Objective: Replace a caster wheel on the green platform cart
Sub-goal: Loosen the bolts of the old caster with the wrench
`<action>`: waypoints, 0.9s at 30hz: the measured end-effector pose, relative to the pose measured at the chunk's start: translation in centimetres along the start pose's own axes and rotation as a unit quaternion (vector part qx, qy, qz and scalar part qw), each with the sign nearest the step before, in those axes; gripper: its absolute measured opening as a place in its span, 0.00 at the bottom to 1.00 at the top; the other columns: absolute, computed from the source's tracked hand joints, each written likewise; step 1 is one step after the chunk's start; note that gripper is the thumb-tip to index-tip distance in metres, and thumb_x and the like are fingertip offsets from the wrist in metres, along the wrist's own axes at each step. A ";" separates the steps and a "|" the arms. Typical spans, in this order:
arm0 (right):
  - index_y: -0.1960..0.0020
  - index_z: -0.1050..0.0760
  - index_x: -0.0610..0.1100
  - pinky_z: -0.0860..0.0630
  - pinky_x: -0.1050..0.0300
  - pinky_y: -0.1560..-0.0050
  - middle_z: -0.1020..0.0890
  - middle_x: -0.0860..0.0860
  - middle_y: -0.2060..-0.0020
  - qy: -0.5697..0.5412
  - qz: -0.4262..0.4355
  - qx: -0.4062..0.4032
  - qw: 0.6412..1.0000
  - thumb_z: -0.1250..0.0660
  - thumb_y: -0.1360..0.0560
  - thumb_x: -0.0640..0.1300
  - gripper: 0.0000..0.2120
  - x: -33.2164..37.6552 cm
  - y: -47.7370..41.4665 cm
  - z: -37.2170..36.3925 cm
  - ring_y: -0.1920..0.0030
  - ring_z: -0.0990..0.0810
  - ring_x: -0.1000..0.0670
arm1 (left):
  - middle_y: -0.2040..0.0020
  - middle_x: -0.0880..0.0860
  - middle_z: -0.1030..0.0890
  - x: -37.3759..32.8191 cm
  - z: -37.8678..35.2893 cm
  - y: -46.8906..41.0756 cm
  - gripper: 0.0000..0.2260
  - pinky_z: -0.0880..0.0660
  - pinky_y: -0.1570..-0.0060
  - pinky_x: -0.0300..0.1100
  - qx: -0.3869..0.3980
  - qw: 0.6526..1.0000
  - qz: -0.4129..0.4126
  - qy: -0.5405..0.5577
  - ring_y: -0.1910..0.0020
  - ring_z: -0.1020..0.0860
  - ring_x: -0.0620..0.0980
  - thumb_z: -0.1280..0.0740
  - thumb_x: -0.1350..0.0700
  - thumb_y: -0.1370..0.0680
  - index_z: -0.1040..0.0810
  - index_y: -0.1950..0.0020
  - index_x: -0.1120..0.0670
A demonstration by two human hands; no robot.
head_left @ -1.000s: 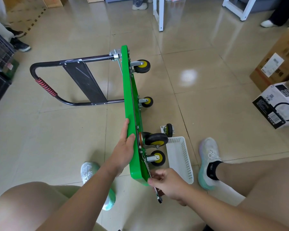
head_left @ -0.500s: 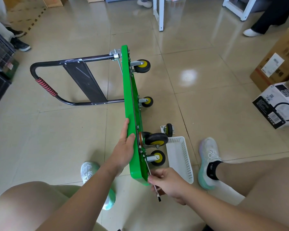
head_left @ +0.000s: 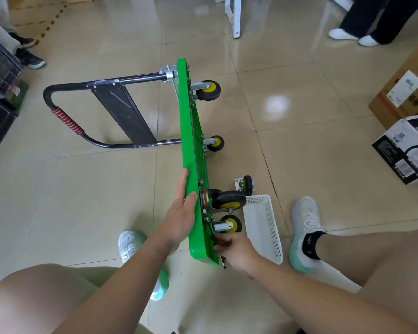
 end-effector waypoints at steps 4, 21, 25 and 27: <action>0.62 0.17 0.38 0.23 0.55 0.58 0.17 0.43 0.62 -0.192 -0.054 -0.020 0.980 0.38 0.23 0.27 0.16 0.0 -2.1 -0.2 0.62 0.20 0.45 | 0.27 0.40 0.32 0.3 0.0 -0.2 0.26 0.32 0.33 0.44 0.003 1.000 0.005 0.005 0.39 0.28 0.33 0.49 0.52 0.12 0.51 0.19 0.30; 0.43 0.16 0.47 0.19 0.58 0.51 0.13 0.54 0.57 0.020 -0.015 0.064 0.998 0.30 0.21 0.43 0.09 1.8 6.3 0.5 0.58 0.15 0.52 | 0.24 0.44 0.31 0.4 -0.2 -0.1 0.25 0.28 0.28 0.56 0.015 1.000 0.005 0.021 0.33 0.23 0.48 0.48 0.48 0.14 0.51 0.24 0.22; 0.42 0.16 0.49 0.21 0.51 0.40 0.13 0.50 0.48 0.011 -0.013 0.065 0.998 0.29 0.22 0.44 0.09 2.4 6.2 0.1 0.45 0.15 0.46 | 0.24 0.45 0.30 0.1 -0.2 0.0 0.25 0.29 0.28 0.56 0.012 1.000 0.005 0.015 0.33 0.23 0.48 0.48 0.47 0.14 0.51 0.23 0.22; 0.41 0.17 0.47 0.19 0.57 0.45 0.13 0.47 0.47 -0.005 -0.019 0.065 0.998 0.29 0.22 0.44 0.10 2.3 6.1 -0.1 0.44 0.15 0.45 | 0.24 0.45 0.30 0.1 -0.3 0.0 0.25 0.28 0.29 0.56 0.013 1.000 0.005 0.016 0.34 0.23 0.48 0.48 0.45 0.16 0.51 0.24 0.21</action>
Point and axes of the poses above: each hand's wrist, its own y-axis away from the middle knuckle, its own z-axis out of the back of the hand, x = y × z, the point moved 9 cm from there along -y, towards the middle knuckle
